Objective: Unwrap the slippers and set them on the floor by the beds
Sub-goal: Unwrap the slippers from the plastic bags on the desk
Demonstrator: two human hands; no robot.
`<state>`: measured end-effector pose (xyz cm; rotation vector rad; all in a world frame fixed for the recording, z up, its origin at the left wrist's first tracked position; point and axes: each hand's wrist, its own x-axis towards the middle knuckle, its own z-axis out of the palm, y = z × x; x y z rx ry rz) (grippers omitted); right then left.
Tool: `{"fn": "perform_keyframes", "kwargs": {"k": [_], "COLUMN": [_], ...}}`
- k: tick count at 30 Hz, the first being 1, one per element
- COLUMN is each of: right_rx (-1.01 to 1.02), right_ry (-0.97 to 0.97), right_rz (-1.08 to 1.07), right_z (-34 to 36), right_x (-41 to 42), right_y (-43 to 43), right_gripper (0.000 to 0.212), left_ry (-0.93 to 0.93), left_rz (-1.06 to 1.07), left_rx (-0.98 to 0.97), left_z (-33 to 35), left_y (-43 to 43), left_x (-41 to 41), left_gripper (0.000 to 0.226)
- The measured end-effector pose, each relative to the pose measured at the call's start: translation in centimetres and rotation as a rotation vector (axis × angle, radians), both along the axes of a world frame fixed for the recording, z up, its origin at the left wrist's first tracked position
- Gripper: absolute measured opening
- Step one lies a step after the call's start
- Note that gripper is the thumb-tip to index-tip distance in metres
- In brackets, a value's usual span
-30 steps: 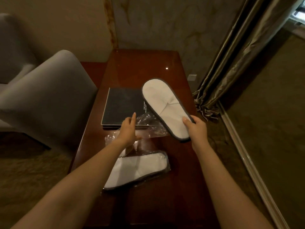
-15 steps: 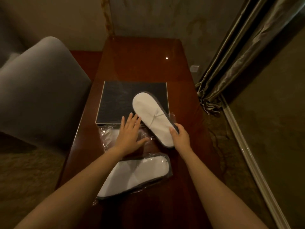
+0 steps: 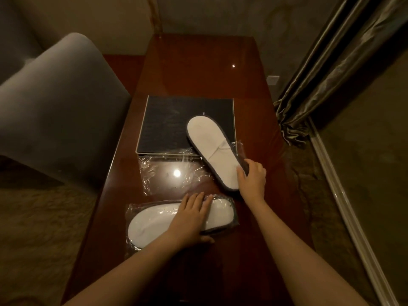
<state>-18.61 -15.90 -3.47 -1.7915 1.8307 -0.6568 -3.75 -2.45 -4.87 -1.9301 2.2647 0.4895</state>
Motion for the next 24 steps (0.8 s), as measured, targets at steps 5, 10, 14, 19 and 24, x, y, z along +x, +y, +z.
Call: {"fn": "perform_keyframes", "kwargs": {"k": [5, 10, 14, 19, 24], "right_rx": [-0.151, -0.131, -0.183, -0.267, -0.092], "right_ry": [0.105, 0.191, 0.13, 0.08, -0.369], "right_rz": [0.253, 0.326, 0.272, 0.264, -0.133], "right_z": [0.4, 0.4, 2.2, 4.6, 7.3], "right_x": [-1.1, -1.4, -1.4, -1.6, -2.6], "right_y": [7.2, 10.8, 10.5, 10.3, 8.8], "right_gripper": [0.02, 0.029, 0.021, 0.01, 0.009], "left_ry": [0.02, 0.072, 0.119, 0.158, 0.228], "left_rz": [0.05, 0.086, 0.096, 0.123, 0.158], "left_rx": [-0.05, -0.132, -0.223, -0.254, -0.317], "left_z": [0.2, 1.1, 2.5, 4.8, 7.4], "left_y": [0.0, 0.7, 1.6, 2.3, 2.9], "left_x": [-0.2, -0.4, -0.4, -0.6, -0.1], "left_gripper": [0.104, 0.101, 0.099, 0.1, 0.101]}}
